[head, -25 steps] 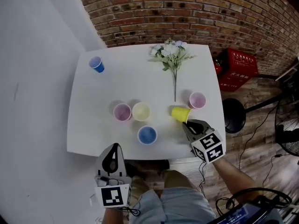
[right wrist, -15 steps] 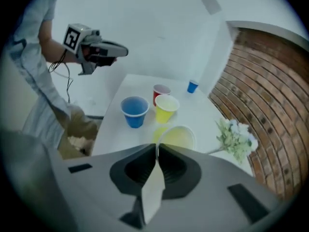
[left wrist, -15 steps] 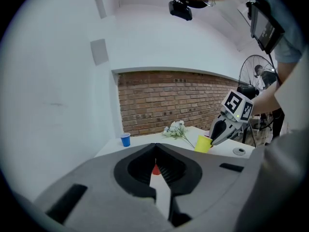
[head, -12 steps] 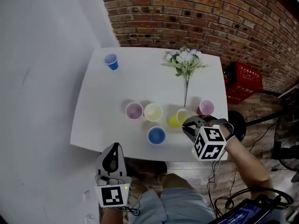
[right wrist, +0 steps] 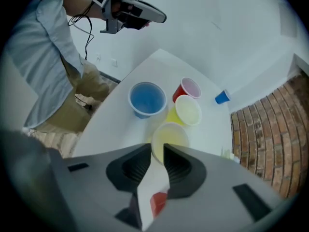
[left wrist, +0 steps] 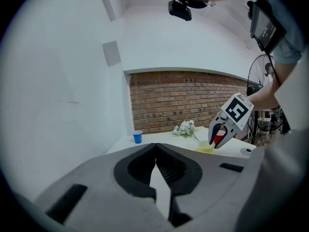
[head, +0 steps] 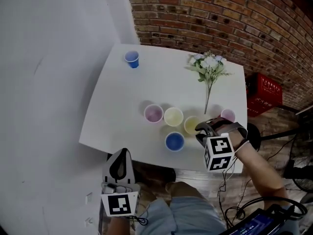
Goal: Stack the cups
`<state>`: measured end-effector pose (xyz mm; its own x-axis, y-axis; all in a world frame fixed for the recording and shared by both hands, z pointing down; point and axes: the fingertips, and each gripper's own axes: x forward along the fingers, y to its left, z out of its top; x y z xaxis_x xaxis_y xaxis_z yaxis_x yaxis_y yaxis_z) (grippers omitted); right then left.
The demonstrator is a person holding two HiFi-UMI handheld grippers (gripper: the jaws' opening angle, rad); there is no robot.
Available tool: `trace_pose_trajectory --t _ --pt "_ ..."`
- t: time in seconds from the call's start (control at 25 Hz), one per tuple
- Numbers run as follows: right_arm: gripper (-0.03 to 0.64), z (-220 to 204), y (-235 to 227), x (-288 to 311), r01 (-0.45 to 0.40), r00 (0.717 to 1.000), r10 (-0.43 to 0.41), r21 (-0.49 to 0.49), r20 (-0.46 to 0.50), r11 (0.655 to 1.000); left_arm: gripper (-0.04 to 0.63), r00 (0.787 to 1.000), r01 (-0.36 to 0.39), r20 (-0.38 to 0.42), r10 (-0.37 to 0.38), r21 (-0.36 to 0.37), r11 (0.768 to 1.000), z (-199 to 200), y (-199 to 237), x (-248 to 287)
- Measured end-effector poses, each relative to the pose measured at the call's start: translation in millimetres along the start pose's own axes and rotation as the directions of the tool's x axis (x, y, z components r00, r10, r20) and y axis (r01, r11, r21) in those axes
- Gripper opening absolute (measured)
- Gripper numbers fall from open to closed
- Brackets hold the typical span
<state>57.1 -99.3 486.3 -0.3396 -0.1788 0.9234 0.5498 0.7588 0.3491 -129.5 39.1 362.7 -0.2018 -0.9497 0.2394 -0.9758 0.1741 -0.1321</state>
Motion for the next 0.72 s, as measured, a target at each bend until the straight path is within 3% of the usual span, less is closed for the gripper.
trace_pose_trajectory --t 0.2,0.32,0.4,0.52,0.6,0.72 --pt "0.187 4.4 -2.9 -15.5 0.016 0.997 -0.022 0.084 0.072 0.996 0.009 1.0 0.003 -0.013 -0.003 -0.002 1.0 -3.7 1.5 0.9" --pt "0.192 2.3 -14.0 -39.5 0.067 0.98 -0.11 0.244 0.168 0.968 0.009 1.0 0.011 0.0 -0.011 0.006 1.0 -0.9 2.6 5.7" --pt "0.189 -6.2 -17.7 -55.3 0.08 0.954 -0.19 0.412 0.234 0.908 0.009 1.0 0.021 0.004 -0.021 0.002 1.0 0.0 0.3 8.5" --pt "0.144 -27.1 -1.9 -55.2 0.052 0.917 -0.295 0.653 0.268 0.756 0.009 0.999 0.04 0.006 -0.04 0.007 0.999 -0.9 -5.0 12.9" --pt "0.13 -34.3 17.3 -35.5 0.023 0.913 -0.318 0.745 0.256 0.667 0.009 0.998 0.056 -0.002 -0.056 0.01 0.998 -2.1 -8.1 17.6" --pt "0.091 -30.8 33.6 -4.1 -0.015 0.914 -0.317 0.802 0.253 0.597 0.009 0.997 0.07 -0.03 -0.069 0.031 0.997 -1.6 -10.4 21.7"
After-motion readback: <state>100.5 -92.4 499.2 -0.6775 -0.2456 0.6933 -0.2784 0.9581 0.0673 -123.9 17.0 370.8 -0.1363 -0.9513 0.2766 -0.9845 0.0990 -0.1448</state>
